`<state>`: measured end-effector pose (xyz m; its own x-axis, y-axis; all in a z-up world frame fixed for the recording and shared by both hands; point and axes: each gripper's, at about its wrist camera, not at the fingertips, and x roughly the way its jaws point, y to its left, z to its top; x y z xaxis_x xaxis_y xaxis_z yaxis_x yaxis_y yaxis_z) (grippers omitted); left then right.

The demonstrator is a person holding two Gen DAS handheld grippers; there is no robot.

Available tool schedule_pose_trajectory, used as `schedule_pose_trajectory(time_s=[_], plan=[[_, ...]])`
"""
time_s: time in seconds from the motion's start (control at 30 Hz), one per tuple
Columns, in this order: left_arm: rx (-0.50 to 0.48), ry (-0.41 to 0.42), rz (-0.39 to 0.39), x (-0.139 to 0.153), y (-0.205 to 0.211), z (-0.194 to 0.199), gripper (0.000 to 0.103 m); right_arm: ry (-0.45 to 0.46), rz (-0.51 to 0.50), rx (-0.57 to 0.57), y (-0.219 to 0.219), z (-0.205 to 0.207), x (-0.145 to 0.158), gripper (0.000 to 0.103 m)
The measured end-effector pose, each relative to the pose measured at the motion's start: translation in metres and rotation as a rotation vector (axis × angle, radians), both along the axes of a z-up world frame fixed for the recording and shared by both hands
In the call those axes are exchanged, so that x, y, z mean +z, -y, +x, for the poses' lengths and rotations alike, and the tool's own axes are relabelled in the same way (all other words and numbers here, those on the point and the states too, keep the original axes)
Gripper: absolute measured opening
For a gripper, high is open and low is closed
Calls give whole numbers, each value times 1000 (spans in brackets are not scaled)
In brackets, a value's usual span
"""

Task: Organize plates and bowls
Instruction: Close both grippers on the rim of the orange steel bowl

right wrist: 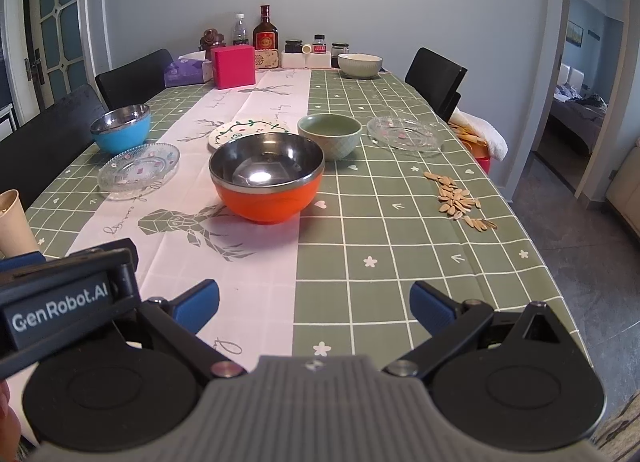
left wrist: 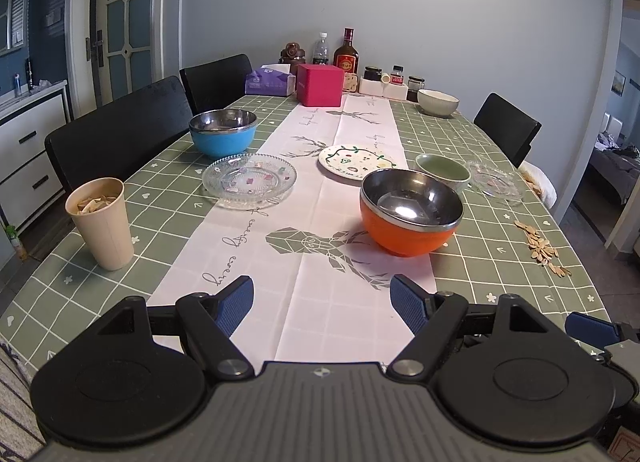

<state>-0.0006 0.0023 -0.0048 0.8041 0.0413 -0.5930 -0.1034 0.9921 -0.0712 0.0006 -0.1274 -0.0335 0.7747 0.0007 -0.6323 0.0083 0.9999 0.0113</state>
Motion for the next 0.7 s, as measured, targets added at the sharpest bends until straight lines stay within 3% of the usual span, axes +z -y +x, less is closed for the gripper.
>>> schedule_pose_trajectory(time_s=[0.2,0.37,0.47,0.53,0.6,0.7], plan=[[8,3,-88,11,-11,10,91,-32,46,23,12,15,11,100],[20,-2,-83,24,-20,31,91,-64,78,-9,34,47,21,100],[-58,-28,-48,33,-23,52,91,-119,156,25,47,73,26,99],[-105,-37,-45,37,-25,66,91,-166,193,60,54,93,29,92],[-149,-59,-53,38,-25,83,91,-191,205,77,58,111,32,86],[-238,-73,-50,35,-20,105,91,-185,195,71,63,135,36,86]])
